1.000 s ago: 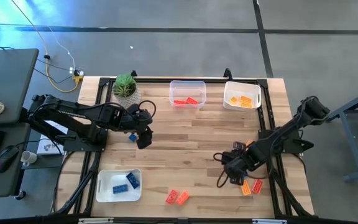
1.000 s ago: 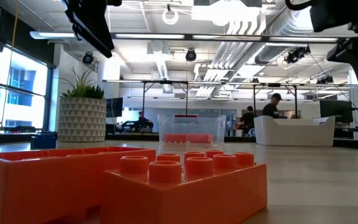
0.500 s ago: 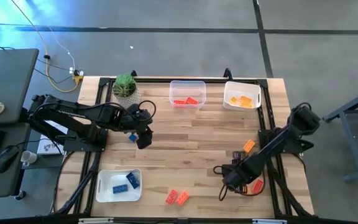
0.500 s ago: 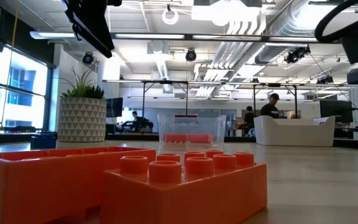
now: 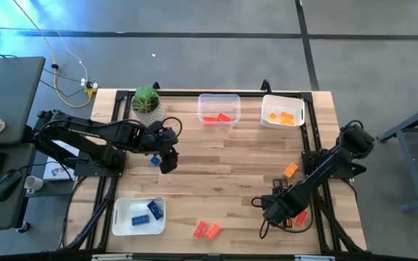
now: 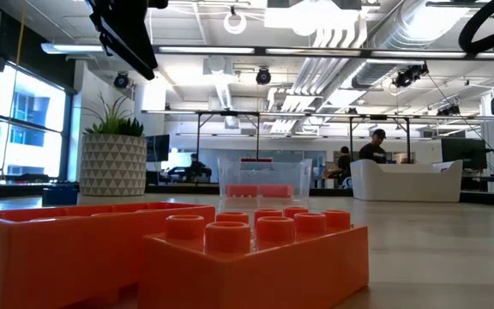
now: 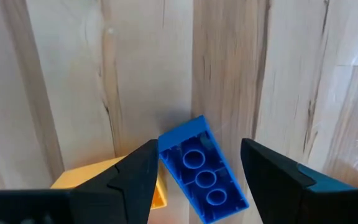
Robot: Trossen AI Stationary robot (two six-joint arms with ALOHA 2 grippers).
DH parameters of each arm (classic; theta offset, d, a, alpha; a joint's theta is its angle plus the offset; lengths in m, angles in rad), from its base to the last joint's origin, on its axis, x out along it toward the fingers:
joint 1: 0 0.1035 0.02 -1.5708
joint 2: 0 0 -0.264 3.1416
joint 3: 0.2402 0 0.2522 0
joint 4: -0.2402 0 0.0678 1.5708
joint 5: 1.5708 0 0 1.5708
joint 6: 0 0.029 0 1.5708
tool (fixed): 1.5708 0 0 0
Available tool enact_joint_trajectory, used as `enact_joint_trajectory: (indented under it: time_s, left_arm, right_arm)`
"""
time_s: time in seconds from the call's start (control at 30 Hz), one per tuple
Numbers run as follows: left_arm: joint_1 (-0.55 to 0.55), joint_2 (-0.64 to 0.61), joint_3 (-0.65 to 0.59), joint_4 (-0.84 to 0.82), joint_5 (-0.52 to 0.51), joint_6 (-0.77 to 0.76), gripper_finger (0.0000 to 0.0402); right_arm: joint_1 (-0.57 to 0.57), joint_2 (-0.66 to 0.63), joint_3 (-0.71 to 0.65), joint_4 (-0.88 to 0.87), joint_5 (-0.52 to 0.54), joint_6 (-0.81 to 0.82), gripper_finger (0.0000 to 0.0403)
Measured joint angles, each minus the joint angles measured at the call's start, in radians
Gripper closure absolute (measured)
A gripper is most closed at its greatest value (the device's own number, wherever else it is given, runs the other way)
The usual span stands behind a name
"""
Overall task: Sort & place blocks by color
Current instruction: Put the blue game piece into the bottom white bin
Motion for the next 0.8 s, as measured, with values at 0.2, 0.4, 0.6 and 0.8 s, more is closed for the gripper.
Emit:
enact_joint_trajectory:
  time_s: [0.2, 0.4, 0.6, 0.8]
  left_arm:
    - [0.000, 0.000, 0.000, 0.000, 0.000, 0.000, 0.0183]
    - [0.000, 0.000, 0.000, 0.000, 0.000, 0.000, 0.0183]
    - [0.000, 0.000, 0.000, 0.000, 0.000, 0.000, 0.0183]
    - [0.000, 0.000, 0.000, 0.000, 0.000, 0.000, 0.0183]
  right_arm:
    - [-0.003, 0.000, 0.000, -0.011, 0.003, 0.022, 0.0187]
    - [-0.003, 0.000, 0.000, -0.021, -0.009, 0.060, 0.0187]
    - [-0.006, 0.000, 0.000, -0.033, 0.014, 0.109, 0.0187]
    - [-0.024, -0.012, 0.000, -0.055, 0.026, 0.195, 0.0187]
